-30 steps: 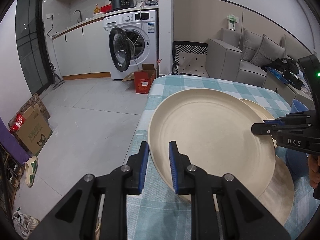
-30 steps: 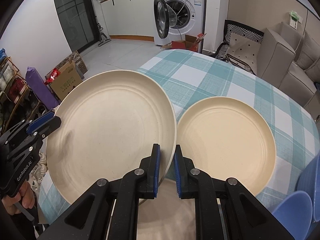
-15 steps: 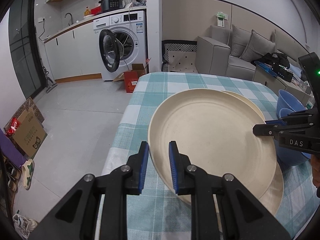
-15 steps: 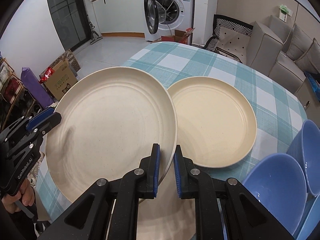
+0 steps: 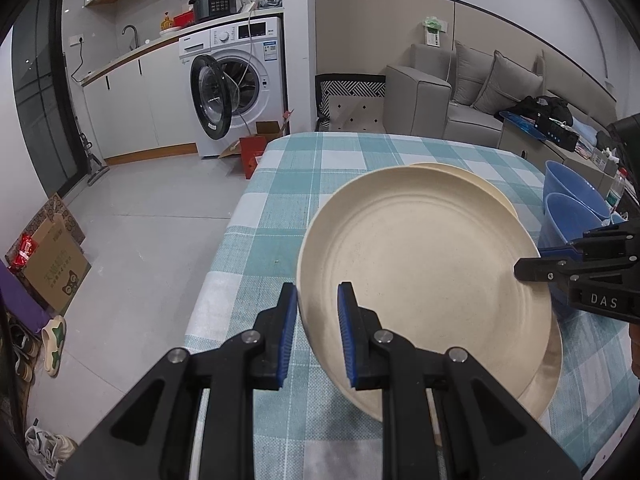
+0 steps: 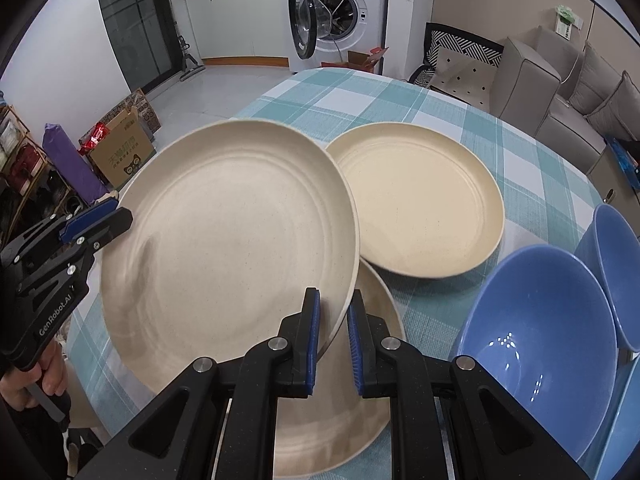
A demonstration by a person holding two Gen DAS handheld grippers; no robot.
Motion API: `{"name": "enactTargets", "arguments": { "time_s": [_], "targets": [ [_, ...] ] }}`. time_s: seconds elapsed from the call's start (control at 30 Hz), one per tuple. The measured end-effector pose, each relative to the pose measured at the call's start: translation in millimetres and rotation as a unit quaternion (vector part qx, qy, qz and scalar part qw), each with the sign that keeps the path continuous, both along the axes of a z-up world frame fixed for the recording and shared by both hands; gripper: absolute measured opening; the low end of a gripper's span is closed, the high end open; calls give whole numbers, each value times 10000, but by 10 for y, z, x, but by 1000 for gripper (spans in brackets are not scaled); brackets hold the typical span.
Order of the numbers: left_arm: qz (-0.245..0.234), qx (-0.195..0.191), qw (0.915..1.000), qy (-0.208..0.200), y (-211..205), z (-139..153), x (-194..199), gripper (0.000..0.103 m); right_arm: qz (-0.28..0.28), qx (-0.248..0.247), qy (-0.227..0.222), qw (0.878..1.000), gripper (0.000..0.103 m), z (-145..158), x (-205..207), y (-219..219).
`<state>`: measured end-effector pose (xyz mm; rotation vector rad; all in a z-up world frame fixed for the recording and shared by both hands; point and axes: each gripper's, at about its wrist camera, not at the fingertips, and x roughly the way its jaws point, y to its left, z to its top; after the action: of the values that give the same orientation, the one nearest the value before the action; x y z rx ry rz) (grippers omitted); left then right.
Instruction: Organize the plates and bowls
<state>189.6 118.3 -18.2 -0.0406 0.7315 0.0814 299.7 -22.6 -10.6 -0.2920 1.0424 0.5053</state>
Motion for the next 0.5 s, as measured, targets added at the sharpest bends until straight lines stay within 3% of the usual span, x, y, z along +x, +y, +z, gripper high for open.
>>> {"name": "enactTargets", "arguments": {
  "time_s": [0.5],
  "targets": [
    [-290, 95, 9993, 213, -207, -92, -35, 19, -97, -43, 240, 9997, 14, -127, -218, -234]
  ]
}}
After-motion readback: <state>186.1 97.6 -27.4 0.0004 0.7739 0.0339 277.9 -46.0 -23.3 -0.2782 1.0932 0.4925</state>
